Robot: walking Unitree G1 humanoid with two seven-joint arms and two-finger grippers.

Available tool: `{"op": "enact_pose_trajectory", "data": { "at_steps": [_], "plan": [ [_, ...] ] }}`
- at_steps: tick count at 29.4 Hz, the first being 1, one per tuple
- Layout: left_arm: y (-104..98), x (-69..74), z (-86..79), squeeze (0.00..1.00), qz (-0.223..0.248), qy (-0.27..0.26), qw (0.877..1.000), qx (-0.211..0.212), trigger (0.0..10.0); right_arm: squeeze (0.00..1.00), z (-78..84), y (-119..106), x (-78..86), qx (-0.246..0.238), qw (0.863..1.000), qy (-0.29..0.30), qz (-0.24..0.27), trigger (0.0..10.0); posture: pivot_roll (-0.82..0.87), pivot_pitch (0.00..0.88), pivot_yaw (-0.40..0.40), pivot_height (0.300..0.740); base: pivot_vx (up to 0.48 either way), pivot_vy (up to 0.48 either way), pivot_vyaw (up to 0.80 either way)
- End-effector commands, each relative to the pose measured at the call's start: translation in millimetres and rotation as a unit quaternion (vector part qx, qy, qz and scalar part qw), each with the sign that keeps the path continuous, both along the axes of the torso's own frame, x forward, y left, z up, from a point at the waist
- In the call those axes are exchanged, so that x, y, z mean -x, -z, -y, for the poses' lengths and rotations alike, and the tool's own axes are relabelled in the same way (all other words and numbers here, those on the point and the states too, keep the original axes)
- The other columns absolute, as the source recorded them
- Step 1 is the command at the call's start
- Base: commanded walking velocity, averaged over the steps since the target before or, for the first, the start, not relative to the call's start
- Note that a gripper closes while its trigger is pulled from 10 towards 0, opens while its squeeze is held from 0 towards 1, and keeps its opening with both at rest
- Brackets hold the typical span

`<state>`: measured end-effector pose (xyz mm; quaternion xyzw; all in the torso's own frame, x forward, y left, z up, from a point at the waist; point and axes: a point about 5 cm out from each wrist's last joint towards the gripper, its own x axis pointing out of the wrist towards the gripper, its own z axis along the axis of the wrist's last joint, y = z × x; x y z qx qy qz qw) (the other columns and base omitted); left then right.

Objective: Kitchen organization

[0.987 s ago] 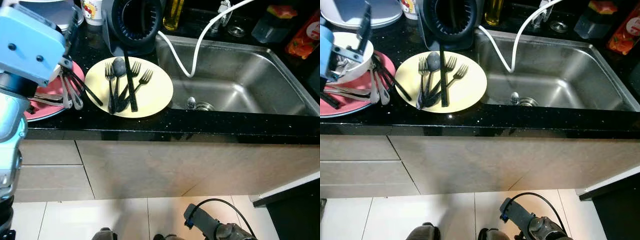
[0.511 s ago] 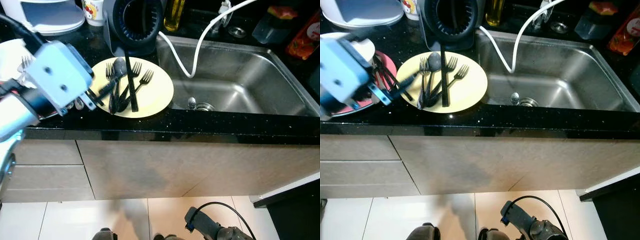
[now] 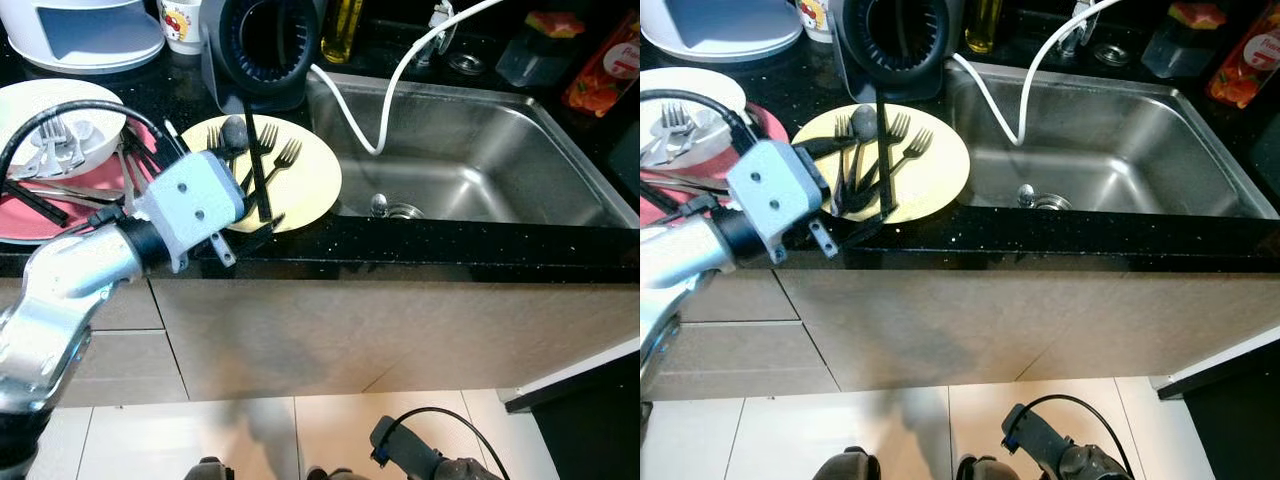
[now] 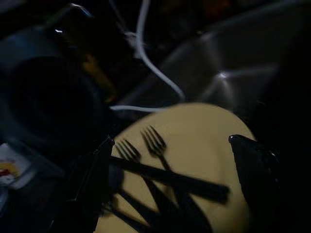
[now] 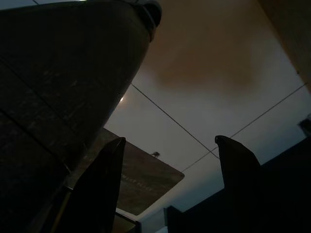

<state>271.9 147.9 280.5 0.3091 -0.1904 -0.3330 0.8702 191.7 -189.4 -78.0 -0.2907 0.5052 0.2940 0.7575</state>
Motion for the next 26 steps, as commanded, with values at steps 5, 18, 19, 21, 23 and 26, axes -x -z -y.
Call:
{"op": "enact_pose_trajectory", "data": {
  "at_steps": [5, 18, 19, 21, 23, 26],
  "plan": [
    [8.3, -16.1, 16.5, 0.00, -0.019, -0.023, 0.997, 0.065, 10.0, 0.00, 3.0, 5.4, 11.0, 0.010, 1.000, 0.007, -0.012, 10.0, 0.18, 0.095, -0.117, 0.740, 0.000, 0.000, 0.00],
    [15.6, -25.3, 40.9, 0.00, -0.057, -0.014, 0.983, 0.176, 10.0, 0.00, 3.3, 7.9, 15.9, 0.014, 1.000, 0.013, -0.011, 10.0, 0.18, 0.090, -0.111, 0.740, 0.000, 0.000, 0.00],
    [13.5, -33.4, 41.8, 0.00, -0.058, -0.045, 0.968, 0.239, 10.0, 0.00, 3.4, 9.5, 19.0, 0.015, 1.000, 0.023, -0.009, 10.0, 0.16, 0.081, -0.101, 0.740, 0.000, 0.000, 0.00],
    [12.0, -37.8, 40.8, 0.00, -0.057, -0.064, 0.960, 0.268, 10.0, 0.00, 3.4, 10.7, 21.3, 0.017, 0.999, 0.028, -0.008, 10.0, 0.16, 0.079, -0.100, 0.740, 0.000, -0.358, 0.00],
    [10.5, -38.9, 39.1, 0.00, -0.054, -0.069, 0.958, 0.272, 10.0, 0.00, 3.4, 11.2, 22.4, 0.018, 0.999, 0.029, -0.008, 10.0, 0.16, 0.080, -0.099, 0.740, 0.000, -0.433, 0.00],
    [8.5, -40.0, 36.3, 0.00, -0.046, -0.080, 0.956, 0.278, 10.0, 0.00, 3.4, 11.6, 23.1, 0.018, 0.999, 0.029, -0.008, 10.0, 0.16, 0.082, -0.098, 0.740, 0.000, -0.439, 0.00]
  ]
}}
